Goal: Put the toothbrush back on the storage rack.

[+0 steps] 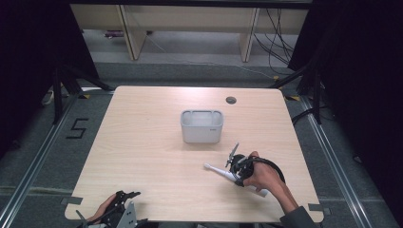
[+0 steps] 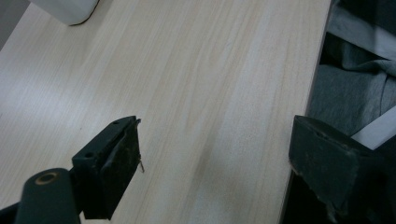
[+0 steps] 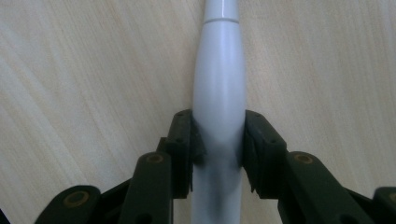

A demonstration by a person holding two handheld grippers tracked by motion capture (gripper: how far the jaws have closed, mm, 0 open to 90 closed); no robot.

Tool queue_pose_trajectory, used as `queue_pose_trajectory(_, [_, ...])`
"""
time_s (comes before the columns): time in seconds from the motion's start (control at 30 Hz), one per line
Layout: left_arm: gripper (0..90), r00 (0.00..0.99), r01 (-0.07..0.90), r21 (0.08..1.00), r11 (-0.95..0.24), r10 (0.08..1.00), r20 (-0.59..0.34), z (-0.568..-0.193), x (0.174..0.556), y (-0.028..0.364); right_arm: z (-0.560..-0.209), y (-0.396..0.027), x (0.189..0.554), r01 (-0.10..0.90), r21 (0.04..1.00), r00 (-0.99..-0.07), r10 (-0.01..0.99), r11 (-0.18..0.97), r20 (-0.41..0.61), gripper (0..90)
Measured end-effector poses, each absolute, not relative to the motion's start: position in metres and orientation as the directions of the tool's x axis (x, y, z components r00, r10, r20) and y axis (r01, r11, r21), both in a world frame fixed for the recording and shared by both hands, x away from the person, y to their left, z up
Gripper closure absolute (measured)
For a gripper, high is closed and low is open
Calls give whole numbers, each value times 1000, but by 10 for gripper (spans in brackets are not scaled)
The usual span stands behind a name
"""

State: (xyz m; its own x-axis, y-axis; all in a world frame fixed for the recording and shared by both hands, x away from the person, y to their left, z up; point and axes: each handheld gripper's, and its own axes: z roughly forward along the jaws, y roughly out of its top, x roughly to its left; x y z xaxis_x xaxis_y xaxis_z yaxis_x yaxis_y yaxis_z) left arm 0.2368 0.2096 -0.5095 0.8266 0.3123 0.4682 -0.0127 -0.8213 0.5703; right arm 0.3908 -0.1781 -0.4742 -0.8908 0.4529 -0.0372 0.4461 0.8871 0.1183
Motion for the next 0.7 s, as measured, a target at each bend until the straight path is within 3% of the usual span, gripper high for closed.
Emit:
queue_pose_trajectory(0.1, [160, 826, -12, 571, -821, 313, 468, -510, 237, 210, -474, -176, 392, 458, 98, -885, 463, 884, -40, 662])
queue_pose_trajectory(0.17, [160, 827, -13, 571, -821, 312, 467, -509, 237, 210, -474, -176, 396, 402, 101, -912, 408, 910, -43, 663])
queue_pose_trajectory(0.23, [160, 826, -12, 569, -822, 312, 469, -510, 237, 210, -474, -175, 396, 444, 79, -894, 447, 892, -19, 663])
queue_pose_trajectory(0.7, [160, 828, -13, 570, -822, 311, 467, -510, 237, 209, -474, -170, 400, 449, 40, -893, 449, 893, -5, 666])
